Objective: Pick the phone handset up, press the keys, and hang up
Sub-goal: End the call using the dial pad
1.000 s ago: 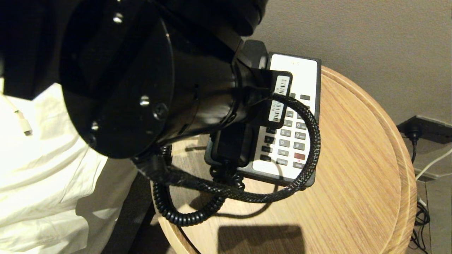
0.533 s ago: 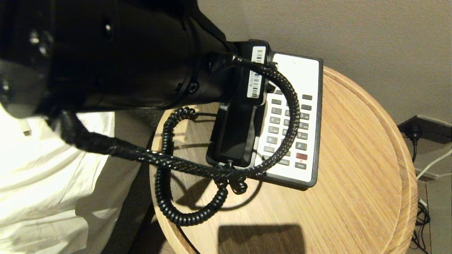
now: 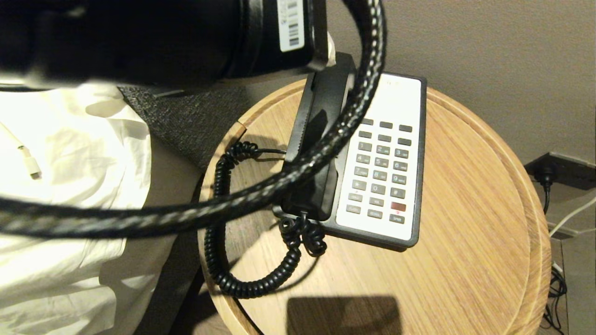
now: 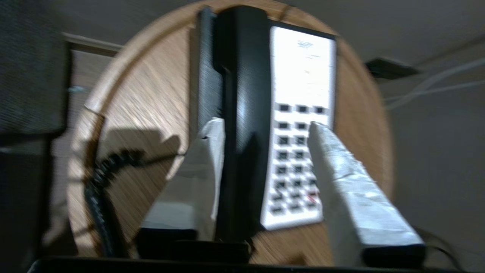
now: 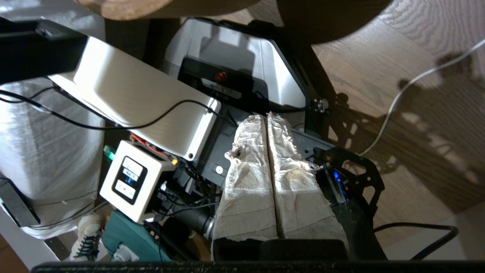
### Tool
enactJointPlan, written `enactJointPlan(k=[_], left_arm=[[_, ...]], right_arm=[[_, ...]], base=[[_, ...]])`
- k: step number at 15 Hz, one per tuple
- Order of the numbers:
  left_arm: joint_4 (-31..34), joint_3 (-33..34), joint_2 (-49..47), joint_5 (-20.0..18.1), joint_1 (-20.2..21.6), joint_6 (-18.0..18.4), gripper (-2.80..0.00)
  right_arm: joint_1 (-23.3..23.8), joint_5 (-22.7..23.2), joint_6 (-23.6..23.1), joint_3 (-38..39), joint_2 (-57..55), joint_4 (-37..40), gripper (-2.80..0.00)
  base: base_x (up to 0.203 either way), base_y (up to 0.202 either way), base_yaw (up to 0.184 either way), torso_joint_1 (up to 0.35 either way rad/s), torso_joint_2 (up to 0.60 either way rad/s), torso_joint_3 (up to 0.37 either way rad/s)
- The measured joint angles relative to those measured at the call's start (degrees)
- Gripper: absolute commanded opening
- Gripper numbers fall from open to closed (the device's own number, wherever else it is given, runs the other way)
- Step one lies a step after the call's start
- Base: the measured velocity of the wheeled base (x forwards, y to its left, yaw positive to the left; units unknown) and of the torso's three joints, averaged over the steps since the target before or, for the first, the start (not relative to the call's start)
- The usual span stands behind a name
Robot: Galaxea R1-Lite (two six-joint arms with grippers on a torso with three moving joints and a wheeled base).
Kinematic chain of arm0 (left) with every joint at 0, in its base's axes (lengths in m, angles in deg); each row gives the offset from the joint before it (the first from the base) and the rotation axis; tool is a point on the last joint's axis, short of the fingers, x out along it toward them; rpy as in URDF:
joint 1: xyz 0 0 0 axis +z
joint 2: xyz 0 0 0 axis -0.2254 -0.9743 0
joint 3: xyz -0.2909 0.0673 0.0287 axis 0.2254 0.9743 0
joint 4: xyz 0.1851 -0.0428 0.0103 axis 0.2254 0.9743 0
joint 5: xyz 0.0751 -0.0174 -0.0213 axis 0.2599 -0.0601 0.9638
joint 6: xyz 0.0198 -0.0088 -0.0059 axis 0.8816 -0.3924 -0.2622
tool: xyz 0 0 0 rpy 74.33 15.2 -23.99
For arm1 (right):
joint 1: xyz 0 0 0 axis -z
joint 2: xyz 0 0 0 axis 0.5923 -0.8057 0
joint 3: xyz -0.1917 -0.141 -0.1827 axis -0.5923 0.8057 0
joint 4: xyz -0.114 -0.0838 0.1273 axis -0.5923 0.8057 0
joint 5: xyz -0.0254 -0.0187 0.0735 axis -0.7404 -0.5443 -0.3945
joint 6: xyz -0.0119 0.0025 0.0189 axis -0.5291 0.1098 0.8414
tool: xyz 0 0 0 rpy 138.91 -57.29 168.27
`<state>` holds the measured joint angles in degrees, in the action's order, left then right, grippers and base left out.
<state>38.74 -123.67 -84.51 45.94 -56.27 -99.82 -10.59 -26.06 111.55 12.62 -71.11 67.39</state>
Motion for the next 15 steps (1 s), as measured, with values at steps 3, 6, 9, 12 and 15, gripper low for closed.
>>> enactJointPlan(k=[3, 6, 9, 12, 15], left_arm=[[0.29, 4.06, 5.47, 1.4, -3.76, -1.83, -2.8], [0.01, 9.2, 11.15, 5.07, -6.52, -1.92, -2.8], [-0.23, 14.38, 16.43, 11.78, -11.4, -1.74, -2.8], [-0.69, 18.08, 20.42, 14.47, -13.9, -1.71, -2.8], [-0.71, 19.0, 23.22, 14.48, -14.34, -1.69, -2.8]], right_arm=[[0.0, 0.11, 0.0, 0.17, -1.39, -2.43, -2.8], [0.0, 0.13, -0.09, -1.0, -5.74, -7.33, -2.8], [-0.06, 0.22, -0.28, -3.44, -12.29, -12.23, -2.8], [-0.28, 0.21, -0.3, -7.32, -19.78, -15.86, -2.8], [-1.44, 0.48, -0.3, -11.74, -26.19, -17.14, -2.8]], base=[[0.0, 0.0, 0.0, 0.0, 0.0, 0.0], [0.0, 0.0, 0.0, 0.0, 0.0, 0.0], [0.0, 0.0, 0.0, 0.0, 0.0, 0.0], [0.0, 0.0, 0.0, 0.0, 0.0, 0.0], [0.0, 0.0, 0.0, 0.0, 0.0, 0.0]])
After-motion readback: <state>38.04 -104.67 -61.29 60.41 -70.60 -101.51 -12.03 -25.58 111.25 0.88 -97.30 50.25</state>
